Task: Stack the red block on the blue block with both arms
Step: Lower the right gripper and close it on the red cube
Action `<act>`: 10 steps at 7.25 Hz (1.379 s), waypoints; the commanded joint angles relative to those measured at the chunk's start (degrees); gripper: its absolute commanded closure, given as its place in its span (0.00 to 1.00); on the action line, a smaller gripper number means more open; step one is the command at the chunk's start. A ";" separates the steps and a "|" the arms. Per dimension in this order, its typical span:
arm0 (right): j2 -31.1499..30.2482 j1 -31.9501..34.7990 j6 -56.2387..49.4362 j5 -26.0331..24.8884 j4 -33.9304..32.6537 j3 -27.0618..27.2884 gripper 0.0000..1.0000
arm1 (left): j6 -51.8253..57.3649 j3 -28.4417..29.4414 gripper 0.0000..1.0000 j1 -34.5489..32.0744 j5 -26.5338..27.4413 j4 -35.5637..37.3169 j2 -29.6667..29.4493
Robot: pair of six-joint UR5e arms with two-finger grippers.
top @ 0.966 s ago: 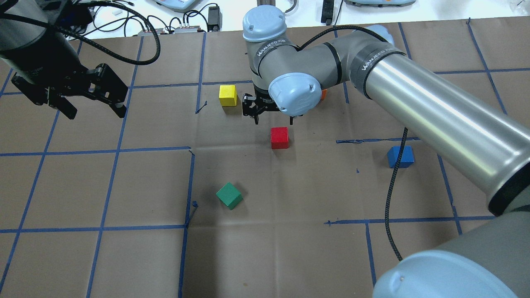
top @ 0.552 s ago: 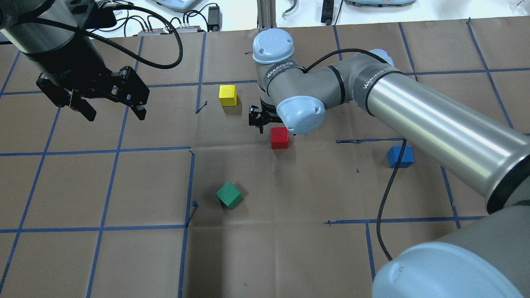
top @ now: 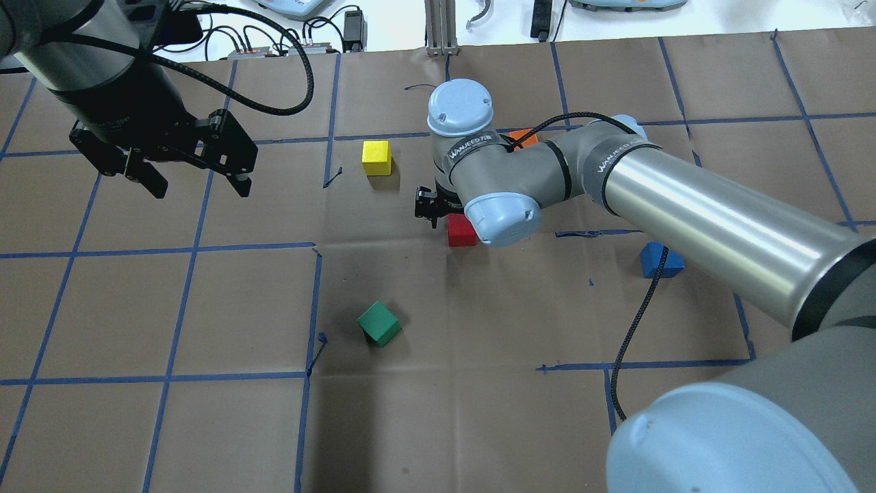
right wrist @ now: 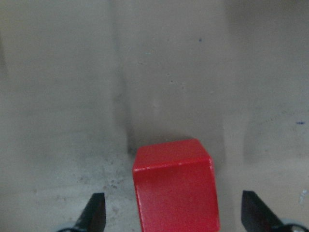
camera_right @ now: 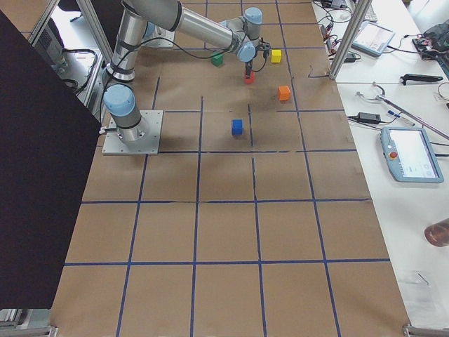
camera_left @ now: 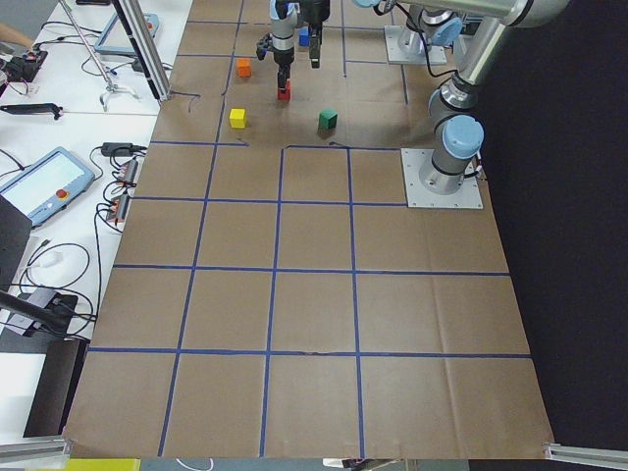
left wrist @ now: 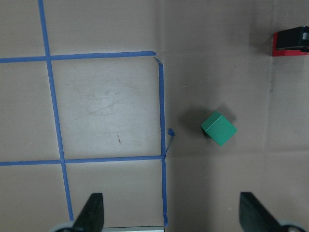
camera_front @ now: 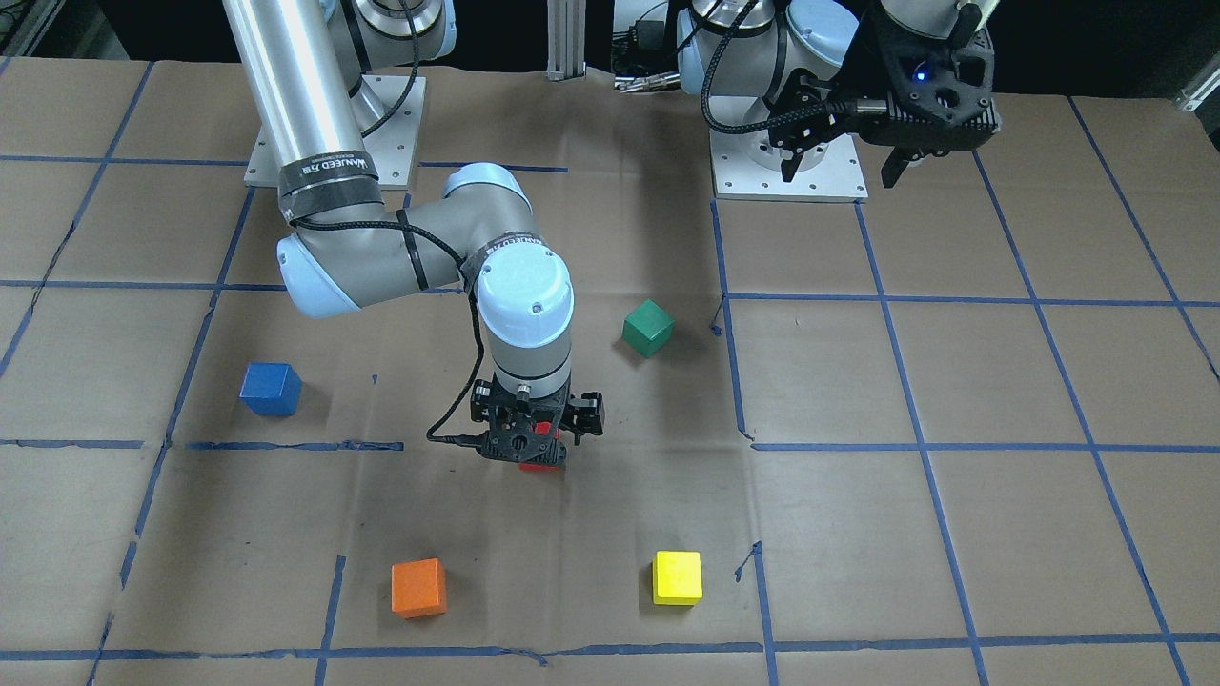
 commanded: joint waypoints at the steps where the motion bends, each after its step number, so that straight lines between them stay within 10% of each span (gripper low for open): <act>1: 1.59 -0.35 0.46 -0.07 -2.10 -0.47 0.09 | 0.14 -1.74 0.00 -0.12 -0.11 0.27 0.85; 6: 1.68 -1.32 0.37 0.11 -0.87 -0.30 0.42 | -0.04 -1.92 0.00 -0.12 -0.19 0.27 0.95; 10: 0.02 -1.67 0.37 1.78 4.73 -3.09 0.91 | -0.04 -1.93 0.00 -0.12 -0.19 0.27 0.95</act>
